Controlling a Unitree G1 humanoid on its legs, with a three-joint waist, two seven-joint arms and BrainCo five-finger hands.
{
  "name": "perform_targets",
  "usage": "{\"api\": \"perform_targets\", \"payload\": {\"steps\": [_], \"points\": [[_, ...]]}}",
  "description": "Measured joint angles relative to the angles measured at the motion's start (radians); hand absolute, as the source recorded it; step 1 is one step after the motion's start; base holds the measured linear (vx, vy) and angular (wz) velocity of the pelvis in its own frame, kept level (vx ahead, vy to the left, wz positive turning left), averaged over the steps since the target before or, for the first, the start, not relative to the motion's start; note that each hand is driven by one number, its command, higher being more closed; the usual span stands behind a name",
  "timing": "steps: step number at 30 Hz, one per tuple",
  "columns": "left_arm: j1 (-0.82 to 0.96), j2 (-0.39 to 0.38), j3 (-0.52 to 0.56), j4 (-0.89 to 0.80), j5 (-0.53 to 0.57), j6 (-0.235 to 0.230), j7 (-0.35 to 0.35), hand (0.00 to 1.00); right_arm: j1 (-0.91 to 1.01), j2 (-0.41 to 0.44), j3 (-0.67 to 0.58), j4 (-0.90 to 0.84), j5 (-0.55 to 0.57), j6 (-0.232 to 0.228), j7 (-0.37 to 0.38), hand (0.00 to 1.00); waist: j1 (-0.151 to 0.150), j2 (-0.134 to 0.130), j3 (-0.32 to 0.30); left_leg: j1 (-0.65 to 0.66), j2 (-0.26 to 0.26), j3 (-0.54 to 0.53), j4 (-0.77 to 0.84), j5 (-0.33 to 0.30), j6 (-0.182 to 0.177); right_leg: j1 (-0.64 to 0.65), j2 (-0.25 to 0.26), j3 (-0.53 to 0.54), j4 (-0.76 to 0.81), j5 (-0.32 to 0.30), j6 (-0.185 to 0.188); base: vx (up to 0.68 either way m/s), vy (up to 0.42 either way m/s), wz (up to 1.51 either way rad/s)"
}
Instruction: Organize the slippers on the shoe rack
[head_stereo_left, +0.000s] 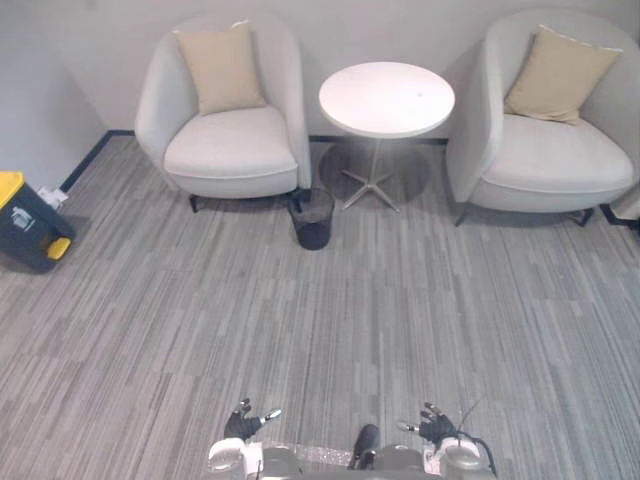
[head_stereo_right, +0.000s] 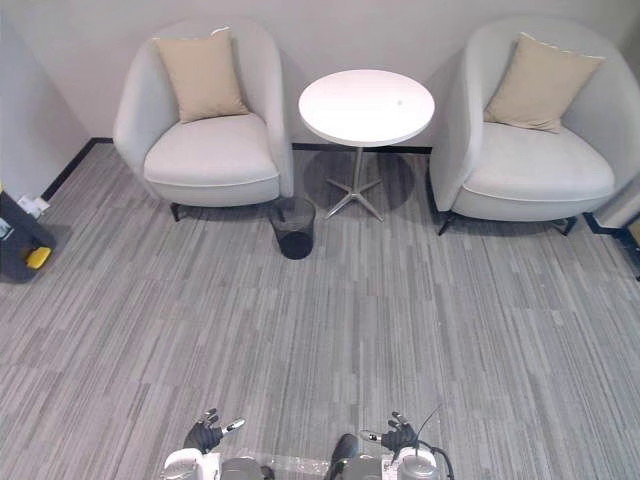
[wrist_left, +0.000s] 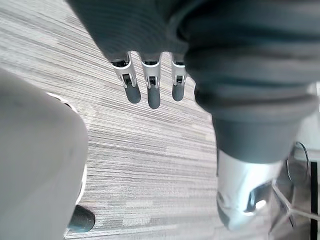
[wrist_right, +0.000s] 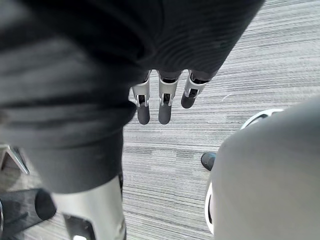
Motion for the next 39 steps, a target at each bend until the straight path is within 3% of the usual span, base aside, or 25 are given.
{"api": "perform_targets", "payload": {"steps": [3, 8, 12, 13, 15, 16, 18, 19, 22, 26, 34, 39], "points": [[-0.003, -0.008, -0.008, 0.01, 0.003, 0.001, -0.001, 0.0, -0.001, 0.008, -0.022, -0.001, -0.001, 0.0, 0.001, 0.0, -0.016, 0.014, -0.013, 0.03, -0.006, -0.014, -0.115, -0.01, -0.01, -0.013, 0.011, 0.0, -0.029, 0.036, 0.008, 0.0, 0.093, -0.03], [-0.005, 0.005, -0.016, 0.017, 0.003, -0.001, -0.001, 0.0, -0.002, 0.012, -0.026, -0.002, -0.001, 0.001, 0.002, 0.0, -0.015, -0.007, -0.005, 0.028, -0.047, -0.007, -0.118, -0.004, 0.011, -0.04, -0.031, 0.02, 0.011, 0.059, 0.015, -0.04, 0.144, -0.08], [-0.018, 0.025, -0.016, 0.026, 0.002, -0.004, -0.005, 0.0, -0.012, 0.013, 0.003, -0.001, -0.002, 0.002, 0.006, 0.0, -0.004, -0.028, 0.0, 0.016, -0.065, 0.073, -0.089, -0.014, 0.036, -0.098, -0.052, 0.08, 0.062, 0.079, 0.038, -0.06, 0.126, -0.45], [-0.019, 0.025, -0.016, 0.03, 0.003, -0.003, -0.005, 0.0, -0.017, 0.014, 0.019, -0.001, -0.001, 0.003, 0.007, 0.0, 0.001, -0.031, -0.005, -0.001, -0.06, 0.103, -0.089, -0.01, 0.048, -0.118, -0.056, 0.092, 0.079, 0.066, 0.047, -0.08, 0.081, -0.52], [-0.02, 0.033, -0.014, 0.034, 0.002, 0.003, -0.004, 0.0, -0.028, 0.016, 0.023, 0.003, -0.002, 0.002, 0.009, 0.0, -0.005, -0.039, -0.006, -0.007, -0.055, 0.125, -0.088, -0.012, 0.053, -0.153, -0.126, -0.021, 0.377, -0.108, 0.028, -0.02, 0.046, -0.23], [-0.018, 0.035, -0.014, 0.033, 0.002, 0.003, -0.005, 0.0, -0.02, 0.019, 0.023, 0.007, -0.002, 0.003, 0.009, 0.0, -0.004, -0.038, -0.008, -0.005, -0.053, 0.124, -0.083, -0.012, 0.053, -0.131, -0.137, -0.037, 0.417, -0.146, 0.037, 0.05, 0.003, -0.04], [-0.014, 0.051, -0.014, 0.025, 0.001, 0.003, -0.005, 0.0, -0.002, 0.036, 0.027, 0.01, -0.002, 0.007, 0.01, 0.0, 0.004, -0.076, -0.029, 0.004, -0.063, 0.121, -0.077, -0.01, 0.05, -0.064, -0.156, -0.037, 0.402, -0.225, 0.071, 0.1, -0.119, -0.08], [-0.017, 0.057, -0.013, 0.025, 0.002, 0.005, -0.005, 0.0, -0.003, 0.039, 0.029, 0.01, -0.002, 0.008, 0.011, 0.0, 0.009, -0.096, -0.032, 0.005, -0.073, 0.12, -0.078, -0.005, 0.041, -0.053, -0.146, -0.03, 0.352, -0.237, 0.058, 0.06, -0.185, -0.22], [-0.016, 0.029, -0.013, 0.027, 0.001, 0.013, -0.005, 0.0, -0.005, 0.011, 0.024, 0.025, -0.002, 0.01, 0.008, 0.0, 0.014, -0.047, -0.046, -0.011, -0.051, 0.114, -0.089, 0.028, 0.028, -0.001, -0.075, -0.017, 0.182, -0.162, 0.032, -0.01, -0.093, -0.25], [-0.016, 0.029, -0.014, 0.026, -0.001, 0.012, -0.004, 0.0, -0.003, 0.015, 0.017, 0.039, -0.001, 0.01, 0.007, 0.0, 0.015, -0.045, -0.047, -0.023, -0.051, 0.071, -0.103, 0.075, 0.022, 0.031, -0.043, -0.013, 0.072, -0.094, 0.016, -0.02, -0.073, -0.07], [-0.013, 0.029, 0.0, 0.029, -0.007, 0.011, -0.003, 0.0, 0.006, 0.018, -0.021, 0.041, -0.002, 0.01, 0.001, 0.0, 0.021, -0.046, -0.047, -0.024, -0.057, -0.006, -0.141, 0.098, 0.018, 0.115, -0.005, -0.053, -0.117, 0.023, 0.009, -0.08, -0.015, 0.18], [-0.012, 0.028, 0.014, 0.033, -0.01, 0.012, -0.002, 0.0, 0.001, 0.029, -0.029, 0.04, -0.001, 0.01, 0.0, 0.0, 0.024, -0.048, -0.045, -0.006, -0.06, -0.016, -0.168, 0.095, 0.023, 0.131, -0.003, -0.05, -0.139, 0.039, 0.018, -0.14, 0.018, -0.02]]}}
